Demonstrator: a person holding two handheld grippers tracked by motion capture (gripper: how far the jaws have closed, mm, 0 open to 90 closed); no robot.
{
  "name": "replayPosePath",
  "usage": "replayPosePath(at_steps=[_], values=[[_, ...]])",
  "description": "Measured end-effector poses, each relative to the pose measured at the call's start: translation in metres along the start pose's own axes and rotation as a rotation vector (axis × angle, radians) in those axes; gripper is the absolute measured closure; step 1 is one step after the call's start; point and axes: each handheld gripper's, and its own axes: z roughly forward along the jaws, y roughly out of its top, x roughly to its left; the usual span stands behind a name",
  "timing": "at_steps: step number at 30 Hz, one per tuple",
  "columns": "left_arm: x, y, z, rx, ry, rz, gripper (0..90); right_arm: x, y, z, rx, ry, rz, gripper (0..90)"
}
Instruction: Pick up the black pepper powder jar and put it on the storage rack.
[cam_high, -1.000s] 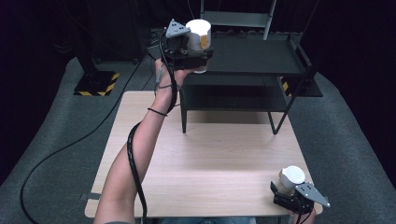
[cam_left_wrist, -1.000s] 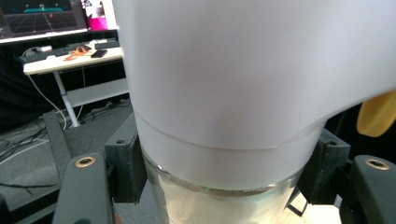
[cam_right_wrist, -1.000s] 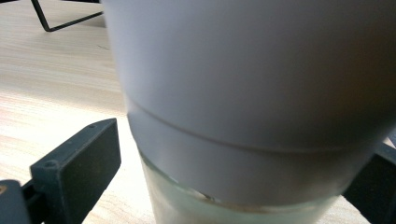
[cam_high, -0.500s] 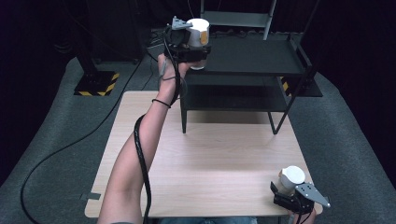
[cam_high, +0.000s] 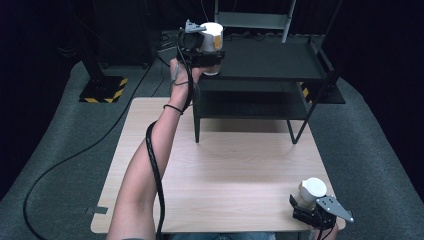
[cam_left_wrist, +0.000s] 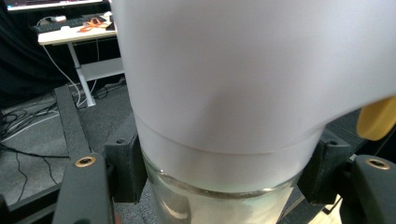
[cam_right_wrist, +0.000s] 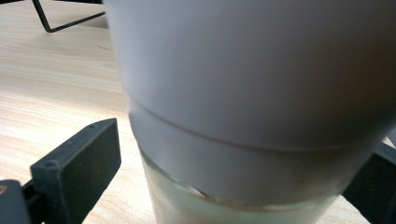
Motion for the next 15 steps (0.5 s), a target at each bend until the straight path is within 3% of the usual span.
replayPosePath(at_steps=[15], values=[[-0.0052,-0.0007,0.0000,-0.002,0.022,0.000,30.4,-0.0004,-0.0003,-0.0002,-0.002,0.000,0.002,0.2]])
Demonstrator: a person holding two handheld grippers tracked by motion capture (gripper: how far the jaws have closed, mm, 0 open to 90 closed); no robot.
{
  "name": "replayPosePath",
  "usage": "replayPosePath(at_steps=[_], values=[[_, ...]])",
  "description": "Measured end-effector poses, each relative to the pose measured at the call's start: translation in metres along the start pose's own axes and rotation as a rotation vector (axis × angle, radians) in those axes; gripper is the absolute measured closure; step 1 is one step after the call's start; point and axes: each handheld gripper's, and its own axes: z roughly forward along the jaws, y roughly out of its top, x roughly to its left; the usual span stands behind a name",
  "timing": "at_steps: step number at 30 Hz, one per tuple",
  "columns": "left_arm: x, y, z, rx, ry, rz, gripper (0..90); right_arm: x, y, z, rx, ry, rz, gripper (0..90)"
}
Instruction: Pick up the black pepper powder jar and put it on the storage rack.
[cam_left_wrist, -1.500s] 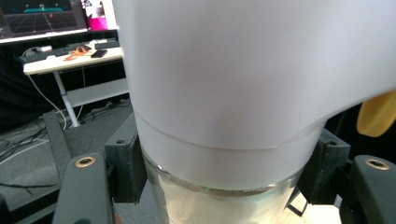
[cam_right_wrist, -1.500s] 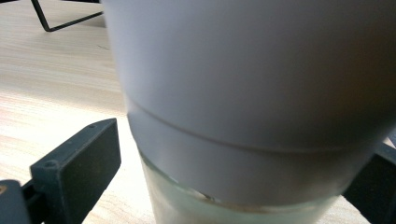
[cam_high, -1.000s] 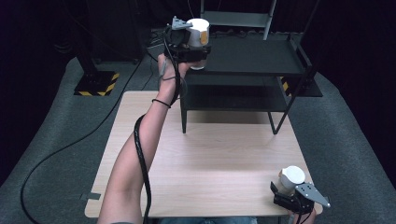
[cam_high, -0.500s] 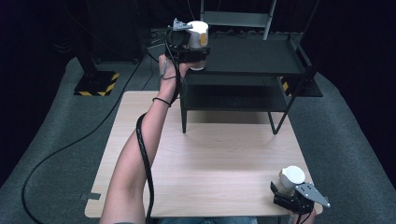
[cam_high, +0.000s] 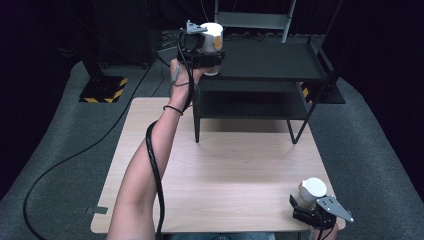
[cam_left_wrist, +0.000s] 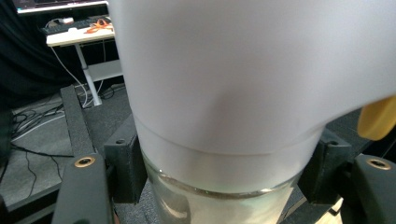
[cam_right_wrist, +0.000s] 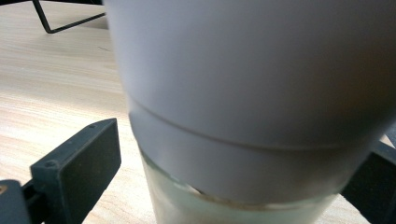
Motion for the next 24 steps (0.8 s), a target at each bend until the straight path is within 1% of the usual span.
replayPosePath(at_steps=[5,7,9,11,12,14,15,16,17,18,21,22,24], values=[[-0.002,0.003,0.000,0.012,0.008,0.014,30.1,0.000,0.000,0.000,0.001,0.002,-0.002,0.1],[-0.005,0.007,-0.001,0.024,0.023,0.026,29.3,0.000,0.000,0.000,0.002,0.000,-0.001,0.2],[-0.007,0.010,-0.001,0.035,0.030,0.030,27.1,0.000,0.000,0.000,0.001,-0.001,0.000,0.2],[-0.009,0.014,-0.002,0.053,0.043,0.027,23.0,0.000,0.001,0.000,0.003,0.000,-0.001,0.2],[-0.008,0.016,-0.002,0.067,0.042,0.029,21.3,0.000,0.001,0.000,0.003,0.000,0.000,0.2],[-0.004,0.023,-0.005,0.106,0.020,0.027,13.7,0.000,0.001,0.000,0.004,0.002,-0.001,0.2],[-0.003,0.027,-0.006,0.129,0.005,0.041,9.2,0.000,0.001,0.000,0.004,0.002,-0.001,0.2],[-0.007,0.028,-0.010,0.134,0.019,0.062,4.6,0.000,0.001,0.000,0.003,0.003,-0.001,0.1],[-0.011,0.030,-0.014,0.145,0.031,0.091,3.1,0.000,0.001,0.000,0.004,0.003,-0.001,0.2],[-0.012,0.033,-0.017,0.159,0.027,0.108,0.7,0.000,0.001,0.000,0.006,0.004,-0.001,0.2],[-0.018,0.038,-0.028,0.204,0.034,0.160,0.0,0.000,0.001,0.001,0.007,0.004,-0.002,0.2],[-0.019,0.039,-0.032,0.218,0.035,0.169,0.0,0.000,0.001,0.001,0.007,0.004,-0.001,0.2],[-0.019,0.039,-0.038,0.245,0.020,0.190,0.0,0.000,0.001,0.001,0.005,0.000,0.001,0.2]])
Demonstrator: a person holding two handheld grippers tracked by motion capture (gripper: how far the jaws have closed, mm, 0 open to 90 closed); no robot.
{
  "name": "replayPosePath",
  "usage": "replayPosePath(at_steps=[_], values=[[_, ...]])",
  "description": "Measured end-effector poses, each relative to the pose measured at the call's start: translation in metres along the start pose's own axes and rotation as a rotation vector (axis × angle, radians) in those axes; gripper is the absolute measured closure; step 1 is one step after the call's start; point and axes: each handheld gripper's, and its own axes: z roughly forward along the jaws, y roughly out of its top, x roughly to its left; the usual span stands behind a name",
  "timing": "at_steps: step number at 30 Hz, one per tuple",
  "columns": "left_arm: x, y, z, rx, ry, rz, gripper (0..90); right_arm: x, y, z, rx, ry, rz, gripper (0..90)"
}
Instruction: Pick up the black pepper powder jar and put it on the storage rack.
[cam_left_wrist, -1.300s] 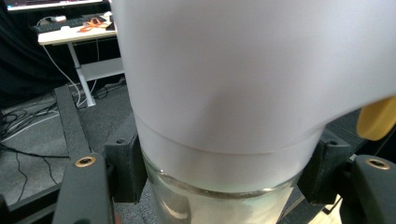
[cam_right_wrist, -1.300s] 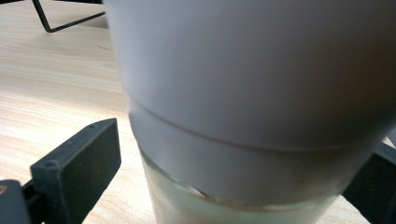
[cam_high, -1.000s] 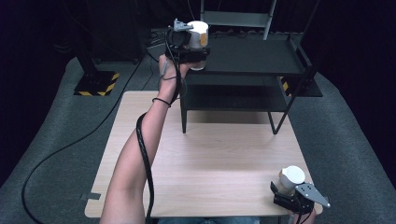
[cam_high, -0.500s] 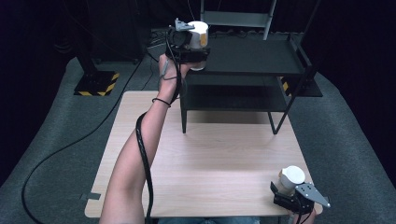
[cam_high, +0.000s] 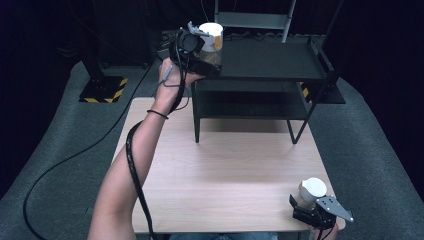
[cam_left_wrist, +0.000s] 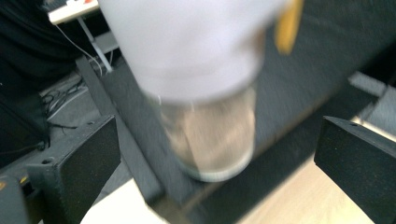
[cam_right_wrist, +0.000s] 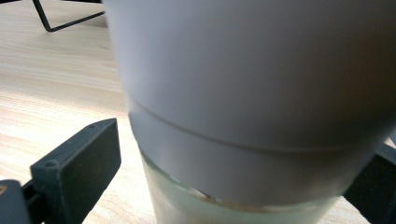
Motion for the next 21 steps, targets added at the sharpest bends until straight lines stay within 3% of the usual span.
replayPosePath(at_steps=[4,5,7,12,15,17,19,20,21], values=[[-0.005,-0.010,-0.010,0.046,-0.013,0.062,0.0,0.000,0.000,0.000,0.002,-0.001,-0.001,0.2],[-0.005,-0.010,-0.010,0.046,-0.013,0.062,0.0,0.000,0.000,0.000,0.002,-0.001,-0.001,0.2],[-0.010,-0.021,-0.017,0.067,-0.021,0.102,0.0,0.000,0.001,0.000,0.004,-0.001,-0.001,0.2],[-0.021,-0.041,-0.023,0.093,-0.038,0.156,0.0,0.001,0.001,0.000,0.005,-0.002,-0.002,0.1],[-0.029,-0.060,-0.026,0.115,-0.046,0.185,0.0,0.001,0.001,0.000,0.005,-0.005,0.000,0.2],[-0.037,-0.087,-0.025,0.150,-0.065,0.205,0.0,0.001,0.001,0.000,0.004,-0.007,0.001,0.2],[-0.042,-0.104,-0.025,0.177,-0.085,0.218,0.0,0.001,0.001,0.000,0.003,-0.007,0.002,0.2],[-0.042,-0.104,-0.025,0.177,-0.085,0.218,0.0,0.001,0.001,0.000,0.003,-0.007,0.002,0.2],[-0.046,-0.120,-0.024,0.193,-0.099,0.222,0.0,0.002,0.000,0.000,0.002,-0.008,0.002,0.2]])
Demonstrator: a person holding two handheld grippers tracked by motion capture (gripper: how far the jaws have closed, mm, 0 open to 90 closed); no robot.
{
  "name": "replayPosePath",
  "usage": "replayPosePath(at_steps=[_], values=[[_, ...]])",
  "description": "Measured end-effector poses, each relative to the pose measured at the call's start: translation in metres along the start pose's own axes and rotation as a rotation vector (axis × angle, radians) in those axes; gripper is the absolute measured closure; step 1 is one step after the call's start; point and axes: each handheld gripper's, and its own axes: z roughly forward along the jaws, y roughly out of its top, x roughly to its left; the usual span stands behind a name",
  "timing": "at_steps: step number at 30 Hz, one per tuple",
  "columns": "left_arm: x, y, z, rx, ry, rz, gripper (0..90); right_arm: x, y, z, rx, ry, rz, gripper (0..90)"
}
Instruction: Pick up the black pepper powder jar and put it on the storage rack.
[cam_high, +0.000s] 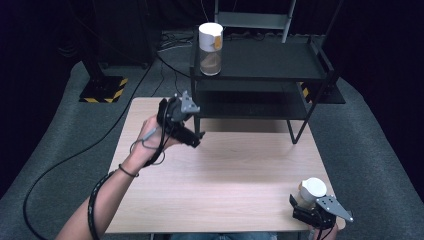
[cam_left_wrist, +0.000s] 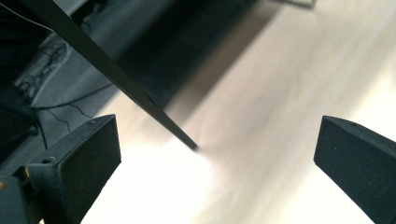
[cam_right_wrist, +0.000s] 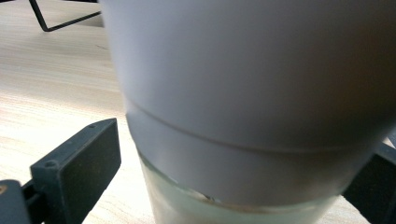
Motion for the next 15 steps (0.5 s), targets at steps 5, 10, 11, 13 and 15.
replayPosePath(at_steps=[5,10,11,13,15], values=[[-0.022,-0.033,0.010,0.020,-0.003,0.009,0.0,0.000,0.000,0.000,0.001,-0.001,-0.003,0.2],[-0.034,-0.076,0.032,0.060,-0.078,-0.049,0.1,0.000,-0.001,0.000,-0.004,-0.003,0.001,0.2],[-0.038,-0.085,0.037,0.066,-0.079,-0.061,0.1,0.000,-0.001,-0.001,-0.005,-0.003,0.001,0.2],[-0.048,-0.100,0.047,0.087,-0.054,-0.079,0.1,0.001,-0.001,0.000,-0.004,-0.004,0.001,0.2],[-0.053,-0.118,0.057,0.093,-0.048,-0.118,0.1,0.001,-0.001,0.000,-0.004,-0.004,0.001,0.2]])
